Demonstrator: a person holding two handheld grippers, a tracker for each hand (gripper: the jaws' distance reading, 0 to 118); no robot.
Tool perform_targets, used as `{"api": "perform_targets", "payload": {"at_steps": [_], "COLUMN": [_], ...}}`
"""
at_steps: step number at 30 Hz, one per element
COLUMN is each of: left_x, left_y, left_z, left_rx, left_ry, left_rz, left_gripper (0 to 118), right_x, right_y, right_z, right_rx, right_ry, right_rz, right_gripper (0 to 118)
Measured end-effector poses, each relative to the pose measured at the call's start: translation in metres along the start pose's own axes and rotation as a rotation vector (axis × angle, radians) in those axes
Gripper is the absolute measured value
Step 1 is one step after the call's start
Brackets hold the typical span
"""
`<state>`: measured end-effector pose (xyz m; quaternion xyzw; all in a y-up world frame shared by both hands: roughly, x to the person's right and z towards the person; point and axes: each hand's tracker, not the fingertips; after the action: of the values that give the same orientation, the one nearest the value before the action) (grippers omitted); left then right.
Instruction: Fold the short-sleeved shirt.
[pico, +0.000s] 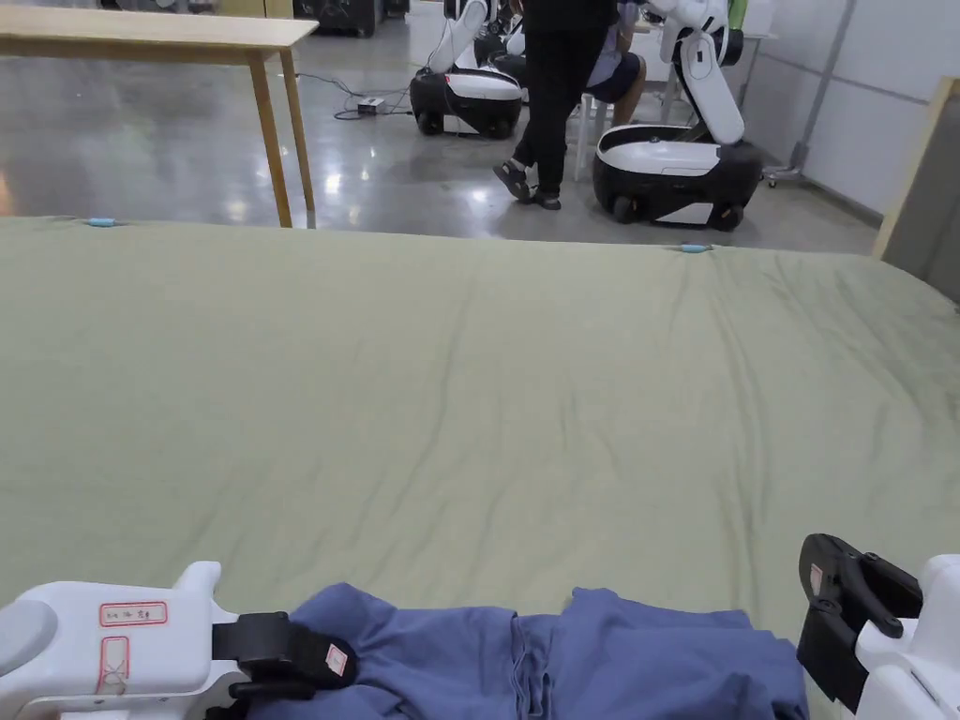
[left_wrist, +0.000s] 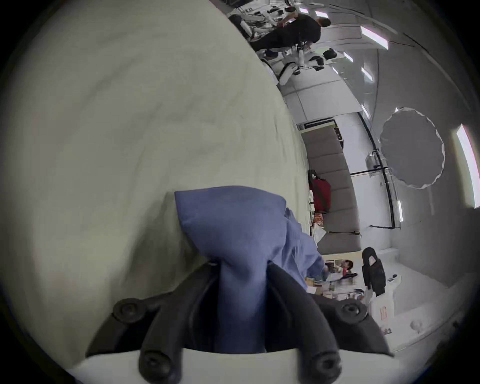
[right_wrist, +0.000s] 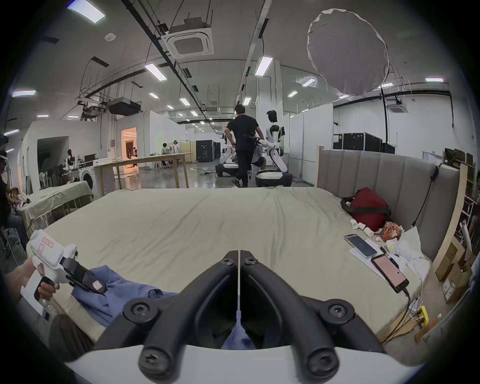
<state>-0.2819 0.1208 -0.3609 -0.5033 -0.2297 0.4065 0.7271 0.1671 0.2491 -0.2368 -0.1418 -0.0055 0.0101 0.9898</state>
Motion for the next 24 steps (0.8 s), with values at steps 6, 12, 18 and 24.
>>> {"api": "perform_targets", "payload": {"at_steps": [6,12,18,24], "left_x": [0.021,0.073,0.128,0.183], "left_y": [-0.008,-0.005,-0.007,-0.020], "left_z": [0.099,0.142,0.093,0.025], "left_rx": [0.181,0.265,0.168,0.098], "left_ry": [0.135,0.384,0.437,0.506], "left_rz": [-0.039,-0.184,-0.277,-0.373], "left_gripper": [14,14,14,14], "right_x": [-0.001,-0.008,-0.010,-0.003], "right_y": [0.009,0.010,0.006,-0.001], "right_z": [-0.001,-0.008,-0.005,-0.004], "right_rx": [0.031,0.046,0.042,0.026], "right_ry": [0.017,0.046,0.058,0.053], "right_rz": [0.006,0.003,-0.001,-0.011], "right_gripper": [2,2,2,2]}}
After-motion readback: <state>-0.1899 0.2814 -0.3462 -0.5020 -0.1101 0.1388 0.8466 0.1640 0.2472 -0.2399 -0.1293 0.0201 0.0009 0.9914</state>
